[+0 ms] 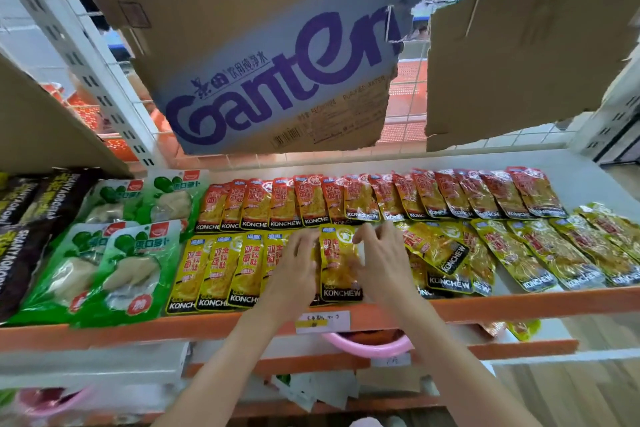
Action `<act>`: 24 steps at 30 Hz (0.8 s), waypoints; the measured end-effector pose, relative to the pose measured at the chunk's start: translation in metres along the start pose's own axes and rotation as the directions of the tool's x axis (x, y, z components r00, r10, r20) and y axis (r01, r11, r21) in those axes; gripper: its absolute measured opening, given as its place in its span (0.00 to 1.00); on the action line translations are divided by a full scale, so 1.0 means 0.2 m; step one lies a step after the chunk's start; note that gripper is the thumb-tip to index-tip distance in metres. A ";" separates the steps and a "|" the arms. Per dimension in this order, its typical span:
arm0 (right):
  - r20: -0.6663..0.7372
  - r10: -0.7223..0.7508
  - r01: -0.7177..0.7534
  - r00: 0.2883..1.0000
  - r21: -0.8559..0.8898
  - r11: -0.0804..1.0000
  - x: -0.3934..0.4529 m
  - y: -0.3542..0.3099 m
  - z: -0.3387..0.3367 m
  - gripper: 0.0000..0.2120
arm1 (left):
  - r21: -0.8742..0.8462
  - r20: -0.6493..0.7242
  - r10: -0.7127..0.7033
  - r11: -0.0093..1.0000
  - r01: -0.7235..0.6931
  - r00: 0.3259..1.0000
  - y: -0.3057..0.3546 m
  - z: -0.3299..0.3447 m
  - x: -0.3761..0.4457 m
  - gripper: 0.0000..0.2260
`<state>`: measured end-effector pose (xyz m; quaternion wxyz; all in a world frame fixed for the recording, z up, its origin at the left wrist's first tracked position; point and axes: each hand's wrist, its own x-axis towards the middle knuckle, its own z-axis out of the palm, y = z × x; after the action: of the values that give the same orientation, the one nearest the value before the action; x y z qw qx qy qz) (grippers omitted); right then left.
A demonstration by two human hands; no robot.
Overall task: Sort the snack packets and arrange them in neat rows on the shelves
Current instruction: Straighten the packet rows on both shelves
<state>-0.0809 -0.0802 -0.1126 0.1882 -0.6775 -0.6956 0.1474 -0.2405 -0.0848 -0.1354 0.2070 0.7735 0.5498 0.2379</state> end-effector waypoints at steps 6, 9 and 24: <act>-0.060 0.131 -0.138 0.990 -0.122 0.983 0.04 0.28 -0.24 0.18 | 0.006 -0.018 -0.027 1.000 0.027 0.999 0.04 -0.03 0.03 0.17; 0.118 0.203 -0.161 0.972 -0.298 0.941 0.06 0.43 -0.28 0.31 | 0.090 -0.080 0.005 0.996 0.002 0.997 0.11 0.02 0.05 0.16; 0.293 0.092 -0.205 0.952 0.382 0.901 0.04 0.23 -0.26 0.18 | -0.005 0.021 -0.118 0.993 0.118 0.993 0.21 0.15 0.04 0.21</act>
<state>-0.0166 -0.0740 -0.0862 0.2177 -0.6485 -0.6143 0.3933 -0.1892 -0.0923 -0.1334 0.2286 0.7415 0.5915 0.2189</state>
